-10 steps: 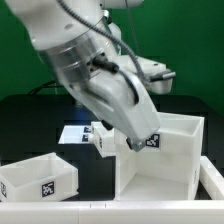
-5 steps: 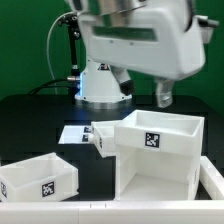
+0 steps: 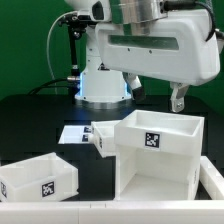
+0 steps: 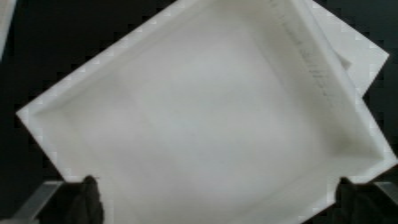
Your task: Assemble drawer
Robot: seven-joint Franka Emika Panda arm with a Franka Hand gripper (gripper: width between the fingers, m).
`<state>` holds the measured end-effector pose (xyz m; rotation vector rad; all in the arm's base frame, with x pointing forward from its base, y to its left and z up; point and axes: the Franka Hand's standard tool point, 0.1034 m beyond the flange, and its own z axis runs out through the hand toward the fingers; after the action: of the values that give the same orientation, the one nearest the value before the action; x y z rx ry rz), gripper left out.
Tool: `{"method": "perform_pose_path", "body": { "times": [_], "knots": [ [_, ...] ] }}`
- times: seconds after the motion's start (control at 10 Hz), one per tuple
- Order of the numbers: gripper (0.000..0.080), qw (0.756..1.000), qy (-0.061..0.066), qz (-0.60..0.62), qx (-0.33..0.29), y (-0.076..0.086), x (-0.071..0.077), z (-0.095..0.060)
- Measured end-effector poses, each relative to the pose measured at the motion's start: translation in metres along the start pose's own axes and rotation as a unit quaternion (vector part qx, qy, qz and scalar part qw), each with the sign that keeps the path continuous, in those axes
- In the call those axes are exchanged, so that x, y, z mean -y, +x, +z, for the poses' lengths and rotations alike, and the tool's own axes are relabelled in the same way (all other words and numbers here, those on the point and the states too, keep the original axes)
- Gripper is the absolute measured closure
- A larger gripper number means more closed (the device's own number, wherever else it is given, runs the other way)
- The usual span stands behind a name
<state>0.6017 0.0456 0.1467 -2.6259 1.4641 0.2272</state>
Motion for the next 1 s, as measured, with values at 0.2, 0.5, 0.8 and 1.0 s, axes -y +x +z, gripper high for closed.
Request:
{"method": "perform_pose_path", "body": {
  "times": [0.2,0.5,0.8,1.0],
  "knots": [
    [0.0151,0.998,0.004,-0.068,-0.008,0.01,-0.007,-0.003],
    [0.0151,0.986,0.012,-0.165,-0.038,0.03,-0.024,0.008],
    [0.0151,0.984,0.015,-0.169,-0.061,0.038,-0.033,0.035],
    [0.0165,0.984,0.018,-0.166,-0.062,0.038,-0.033,0.036]
  ]
}}
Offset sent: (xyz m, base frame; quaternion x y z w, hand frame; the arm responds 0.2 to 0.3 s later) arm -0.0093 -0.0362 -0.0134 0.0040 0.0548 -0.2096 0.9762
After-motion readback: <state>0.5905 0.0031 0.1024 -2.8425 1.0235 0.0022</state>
